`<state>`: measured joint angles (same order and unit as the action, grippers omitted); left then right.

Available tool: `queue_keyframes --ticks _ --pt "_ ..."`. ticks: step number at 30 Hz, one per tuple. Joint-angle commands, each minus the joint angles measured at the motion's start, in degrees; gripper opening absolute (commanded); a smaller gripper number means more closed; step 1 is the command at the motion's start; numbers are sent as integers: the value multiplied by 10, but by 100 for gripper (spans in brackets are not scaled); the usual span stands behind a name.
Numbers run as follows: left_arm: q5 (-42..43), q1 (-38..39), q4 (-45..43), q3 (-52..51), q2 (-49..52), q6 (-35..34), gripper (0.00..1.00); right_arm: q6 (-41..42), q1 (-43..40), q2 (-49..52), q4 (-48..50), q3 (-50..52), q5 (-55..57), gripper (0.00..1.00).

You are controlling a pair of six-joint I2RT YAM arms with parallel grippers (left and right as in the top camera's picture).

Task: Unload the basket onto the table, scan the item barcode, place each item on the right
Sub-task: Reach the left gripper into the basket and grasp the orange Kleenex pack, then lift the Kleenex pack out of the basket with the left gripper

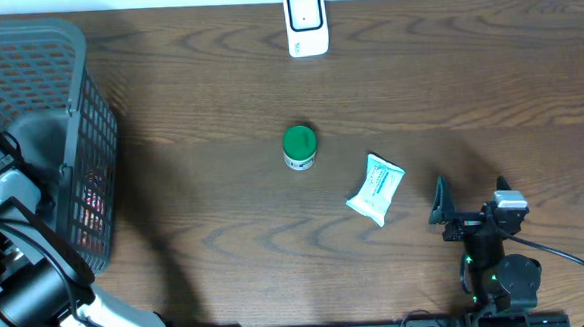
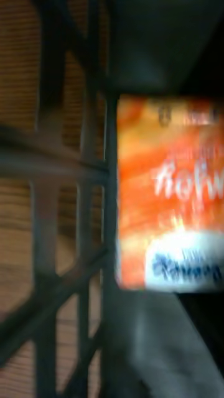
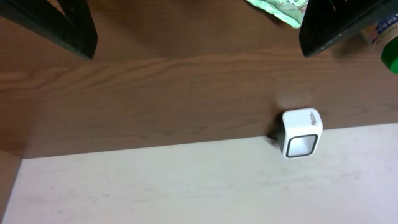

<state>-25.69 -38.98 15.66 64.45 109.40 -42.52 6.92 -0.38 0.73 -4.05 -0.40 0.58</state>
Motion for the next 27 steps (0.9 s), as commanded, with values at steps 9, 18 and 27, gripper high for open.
queue_keyframes --ticks 9,18,27 --pt "19 -5 21 3 19 72 53 -6 4 -2 -2 1 -3 99" --pt "140 -5 52 24 -99 71 53 -6 4 -2 -2 1 -3 99" --pt "292 -5 53 24 -337 67 53 -6 4 -2 -2 1 -3 99"
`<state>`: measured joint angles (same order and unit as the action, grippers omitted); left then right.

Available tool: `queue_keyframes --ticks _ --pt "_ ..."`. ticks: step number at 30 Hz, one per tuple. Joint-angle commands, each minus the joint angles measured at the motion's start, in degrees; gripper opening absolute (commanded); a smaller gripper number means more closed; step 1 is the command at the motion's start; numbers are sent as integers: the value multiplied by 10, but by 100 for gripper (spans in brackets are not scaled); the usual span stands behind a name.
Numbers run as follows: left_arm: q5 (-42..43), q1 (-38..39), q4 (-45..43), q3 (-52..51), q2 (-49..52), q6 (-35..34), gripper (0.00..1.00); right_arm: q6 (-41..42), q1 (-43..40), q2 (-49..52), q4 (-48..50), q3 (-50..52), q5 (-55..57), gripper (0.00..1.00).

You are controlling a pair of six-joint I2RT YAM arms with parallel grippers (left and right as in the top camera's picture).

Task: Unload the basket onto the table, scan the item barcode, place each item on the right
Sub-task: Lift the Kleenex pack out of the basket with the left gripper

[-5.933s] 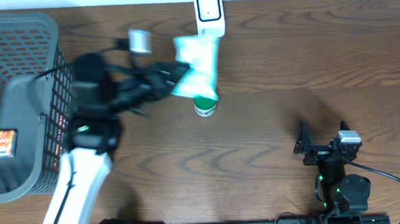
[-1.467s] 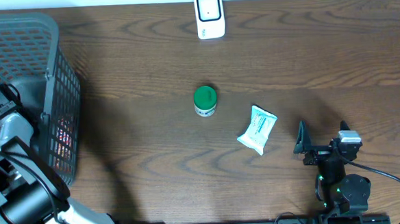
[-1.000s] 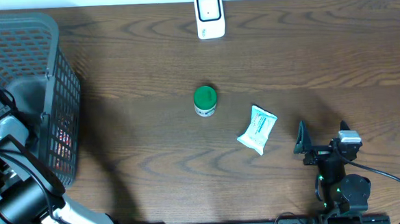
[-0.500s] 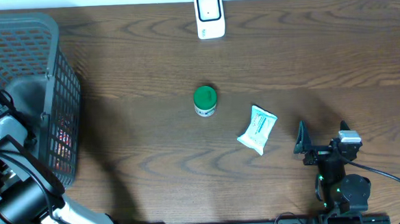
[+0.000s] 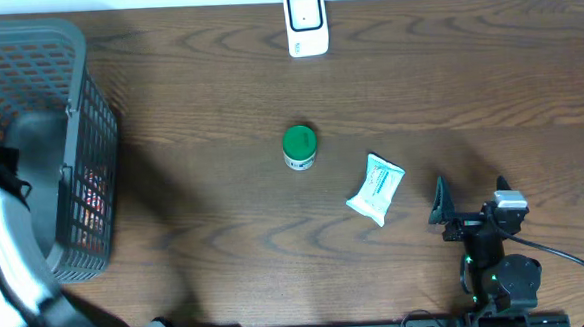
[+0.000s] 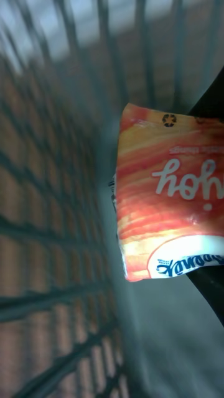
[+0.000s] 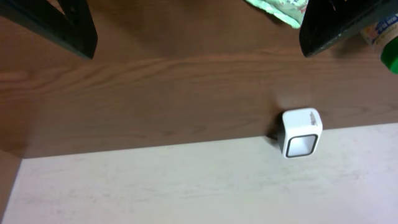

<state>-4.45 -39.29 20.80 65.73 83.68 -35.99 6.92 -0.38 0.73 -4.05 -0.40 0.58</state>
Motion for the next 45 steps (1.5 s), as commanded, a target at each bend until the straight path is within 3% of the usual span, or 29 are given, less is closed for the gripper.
queue_keyframes --ticks 1,7,12,16,21,27,36,45 --pt "101 -1 1 12 -112 1 53 -6 4 -2 -2 1 -3 99" --pt "234 43 1 12 -248 -29 53 -6 4 -2 -2 1 -3 99" --pt "286 191 23 12 -291 -25 53 -6 4 -2 -2 1 -3 99" --pt "261 339 55 11 -271 -10 53 -6 4 -2 -2 1 -3 99" --pt "145 511 99 11 -202 -4 53 -6 4 -2 -2 1 -3 99" --pt "46 643 143 11 -86 -5 53 -6 4 -2 -2 1 -3 99" --pt "-53 692 165 11 99 -63 53 -6 4 -2 -2 1 -3 99" --pt "-79 692 186 10 155 -98 53 -6 4 -2 -2 1 -3 99"
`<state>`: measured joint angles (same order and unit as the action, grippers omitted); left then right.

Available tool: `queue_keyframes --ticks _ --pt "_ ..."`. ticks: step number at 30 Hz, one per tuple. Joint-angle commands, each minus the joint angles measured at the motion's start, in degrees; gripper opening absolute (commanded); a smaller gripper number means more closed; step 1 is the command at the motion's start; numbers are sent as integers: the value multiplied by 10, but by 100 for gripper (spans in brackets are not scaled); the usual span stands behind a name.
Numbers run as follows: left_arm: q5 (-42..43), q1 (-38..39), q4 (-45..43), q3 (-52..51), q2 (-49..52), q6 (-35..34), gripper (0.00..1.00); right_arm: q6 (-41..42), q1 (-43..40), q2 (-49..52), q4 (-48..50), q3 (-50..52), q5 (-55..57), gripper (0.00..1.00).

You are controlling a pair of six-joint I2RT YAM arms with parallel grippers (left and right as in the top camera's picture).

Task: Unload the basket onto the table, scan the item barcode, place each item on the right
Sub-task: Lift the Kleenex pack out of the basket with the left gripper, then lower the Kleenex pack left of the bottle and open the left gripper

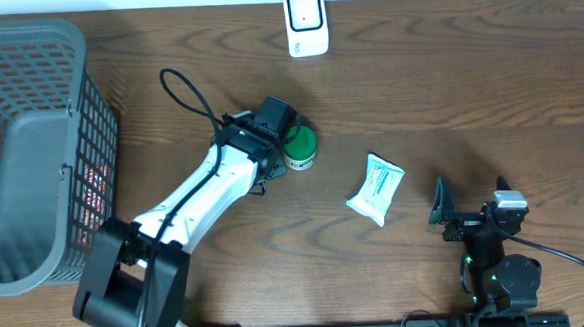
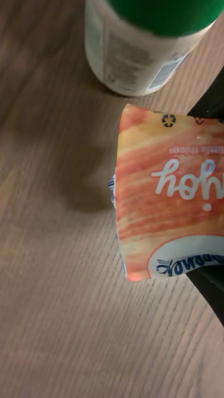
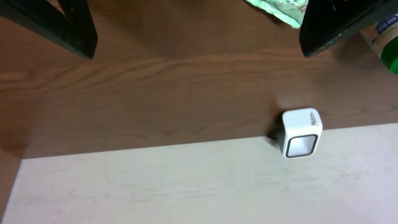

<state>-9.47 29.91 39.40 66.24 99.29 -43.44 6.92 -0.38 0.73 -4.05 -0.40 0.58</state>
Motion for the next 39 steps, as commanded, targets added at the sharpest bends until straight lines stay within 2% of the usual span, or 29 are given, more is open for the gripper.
queue_keyframes --ticks 1,12,13,15,16,17,18,22,25,26,27,28,30,31,32,33,39 --pt "-28 0 -3 5 -1 -23 52 -6 4 -2 -2 1 -3 99" --pt "-57 0 -56 -52 0 -76 53 -6 4 -2 -2 1 -3 99" --pt "-63 0 -56 -58 0 -79 56 -6 4 -2 -2 1 -3 99" --pt "-63 0 -55 -61 0 -79 70 -6 4 -2 -2 1 -3 99" --pt "-63 0 -56 -61 -1 -78 86 -6 4 -2 -2 1 -3 99" --pt "-63 0 -56 -59 -3 -74 95 -6 4 -2 -2 1 -3 99" --pt "-63 0 -56 -56 -6 -65 99 -6 4 -2 -2 1 -3 99" --pt "-64 0 -57 -36 -33 -26 98 -6 4 -2 -2 1 -3 99" --pt "-78 -3 -61 -31 -59 -25 97 -6 4 -2 -2 1 -3 99" --pt "-77 -7 -64 -31 -66 -25 86 -6 4 -2 -2 1 -3 99" --pt "-76 -10 -65 -31 -70 -26 69 -6 4 -2 -2 1 -3 99" --pt "-75 -13 -64 -31 -72 -29 47 -6 4 -2 -2 1 -3 99" --pt "-75 -13 -59 -32 -71 -41 23 -6 4 -2 -2 1 -3 99" --pt "-75 -13 -55 -33 -70 -52 19 -6 4 -2 -2 1 -3 99" --pt "-74 -13 -51 -33 -68 -61 10 -6 4 -2 -2 1 -3 99" --pt "-68 -13 -50 -35 -67 -67 8 -6 4 -2 -2 1 -3 99" --pt "-47 -13 -52 -59 -45 -107 8 -6 4 -2 -2 1 -3 99"
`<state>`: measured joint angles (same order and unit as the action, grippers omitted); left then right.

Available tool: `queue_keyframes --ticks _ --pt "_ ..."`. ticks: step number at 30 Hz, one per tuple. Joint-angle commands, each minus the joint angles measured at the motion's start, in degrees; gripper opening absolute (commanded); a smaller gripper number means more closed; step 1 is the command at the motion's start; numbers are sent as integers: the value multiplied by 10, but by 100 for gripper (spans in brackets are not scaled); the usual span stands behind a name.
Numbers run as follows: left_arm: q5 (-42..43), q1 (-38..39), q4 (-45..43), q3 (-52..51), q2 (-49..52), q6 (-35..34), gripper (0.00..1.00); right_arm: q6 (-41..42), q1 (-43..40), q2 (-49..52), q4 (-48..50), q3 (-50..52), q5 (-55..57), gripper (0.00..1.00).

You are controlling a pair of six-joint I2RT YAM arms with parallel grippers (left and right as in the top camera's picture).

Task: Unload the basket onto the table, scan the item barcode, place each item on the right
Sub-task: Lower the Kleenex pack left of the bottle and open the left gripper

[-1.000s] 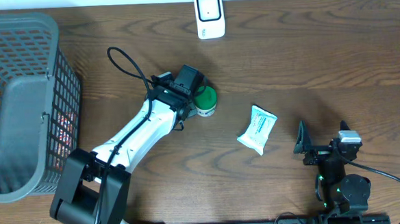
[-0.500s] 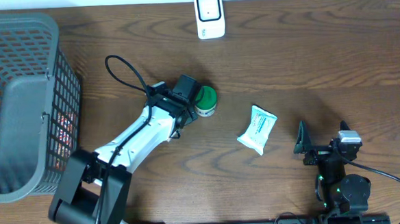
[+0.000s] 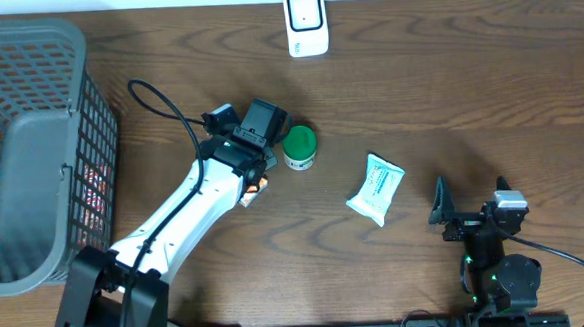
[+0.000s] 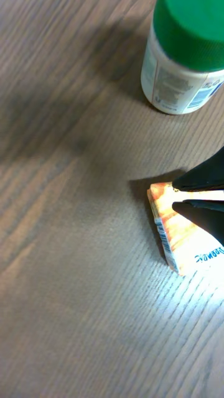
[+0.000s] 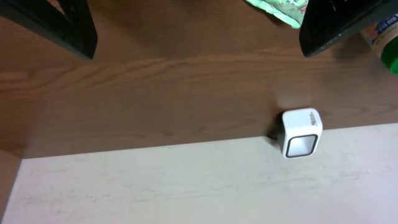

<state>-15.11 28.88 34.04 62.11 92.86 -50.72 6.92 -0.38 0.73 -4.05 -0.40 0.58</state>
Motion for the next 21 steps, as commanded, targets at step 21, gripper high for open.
queue_keyframes --ticks 21 --pt "108 -3 1 -26 102 -114 8 -6 4 -2 -2 1 -3 99"
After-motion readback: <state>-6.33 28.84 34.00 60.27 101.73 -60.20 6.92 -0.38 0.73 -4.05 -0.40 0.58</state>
